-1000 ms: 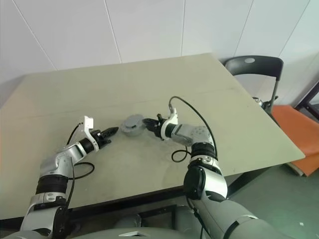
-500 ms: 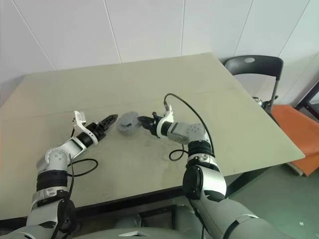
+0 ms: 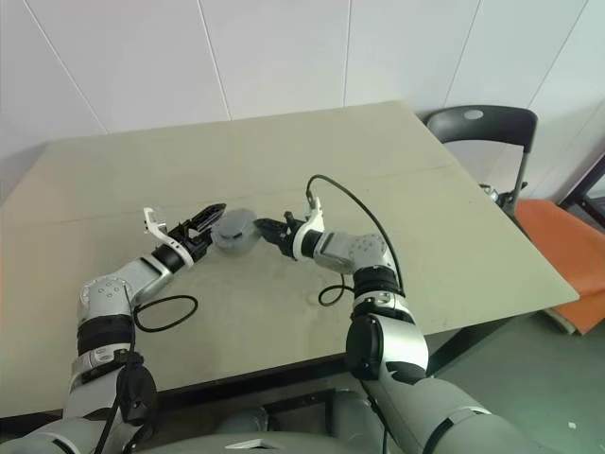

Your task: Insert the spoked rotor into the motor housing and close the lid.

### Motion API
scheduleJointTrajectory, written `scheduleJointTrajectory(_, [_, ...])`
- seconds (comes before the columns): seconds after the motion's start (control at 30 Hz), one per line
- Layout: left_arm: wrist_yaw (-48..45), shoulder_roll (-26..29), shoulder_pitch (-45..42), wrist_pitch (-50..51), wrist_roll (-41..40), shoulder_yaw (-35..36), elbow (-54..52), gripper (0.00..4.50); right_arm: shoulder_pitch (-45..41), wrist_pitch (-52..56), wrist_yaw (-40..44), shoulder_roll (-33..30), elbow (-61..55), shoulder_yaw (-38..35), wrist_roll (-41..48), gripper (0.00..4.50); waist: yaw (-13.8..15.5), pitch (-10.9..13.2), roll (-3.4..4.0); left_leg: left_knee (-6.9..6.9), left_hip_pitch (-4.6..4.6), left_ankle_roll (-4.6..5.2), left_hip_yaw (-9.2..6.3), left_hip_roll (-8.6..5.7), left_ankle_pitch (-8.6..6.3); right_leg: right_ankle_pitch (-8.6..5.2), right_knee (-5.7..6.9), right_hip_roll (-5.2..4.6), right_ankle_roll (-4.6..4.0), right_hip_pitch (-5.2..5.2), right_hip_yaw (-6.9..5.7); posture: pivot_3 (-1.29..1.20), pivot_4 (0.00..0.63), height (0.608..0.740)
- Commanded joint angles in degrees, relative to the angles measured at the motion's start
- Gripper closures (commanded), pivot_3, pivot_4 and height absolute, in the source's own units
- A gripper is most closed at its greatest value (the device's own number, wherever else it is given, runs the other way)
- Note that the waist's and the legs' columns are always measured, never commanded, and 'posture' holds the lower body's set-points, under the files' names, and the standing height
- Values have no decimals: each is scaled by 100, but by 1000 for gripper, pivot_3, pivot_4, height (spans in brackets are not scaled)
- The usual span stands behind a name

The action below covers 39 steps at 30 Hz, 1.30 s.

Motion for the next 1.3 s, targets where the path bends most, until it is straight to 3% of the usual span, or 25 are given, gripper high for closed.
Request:
scheduleJointTrajectory(0.03, [37, 11, -150, 125, -204, 17, -126, 22, -447, -22, 285, 400, -131, 8, 356, 3275, 1, 0, -1, 0, 1, -1, 0, -1, 1, 0, 2, 0, 0, 0, 0, 0, 0, 740])
scheduleJointTrajectory(0.5, [213, 134, 111, -31, 43, -76, -22, 22, -425, -58, 442, 447, -156, 86, 383, 3275, 1, -2, -4, 17, 9, -19, -1, -9, 11, 0, 44, -5, 0, -4, 2, 0, 0, 740])
scheduleJointTrajectory(0.87, [378, -327, -17, 604, -897, 175, -261, 22, -427, -53, 473, 434, -105, 119, 393, 3275, 2, -6, -10, 23, 7, -20, -1, -11, 12, 0, 47, -9, 0, -4, 2, 0, 0, 740])
scheduleJointTrajectory(0.97, [477, -295, -49, 559, -897, 224, -108, 622, -436, -66, 464, 426, -70, 128, 394, 3275, -5, -6, -10, 24, 9, -20, -1, -11, 12, 0, 51, -8, 0, -4, 2, 0, 0, 740])
scheduleJointTrajectory(1.13, [447, -205, -45, 542, -973, 282, -55, 2043, -425, -71, 444, 408, -43, 154, 420, 3275, 0, -8, -13, 25, 9, -23, -1, -11, 14, 0, 53, -6, -1, -4, 2, 0, 0, 740])
scheduleJointTrajectory(1.3, [338, -198, -53, 502, -1163, 300, -167, 2143, -397, -257, 473, 419, -79, 244, 345, 3275, 1, -9, -15, 28, 9, -23, -1, -13, 14, 0, 53, -8, -1, -3, 2, 0, 0, 740])
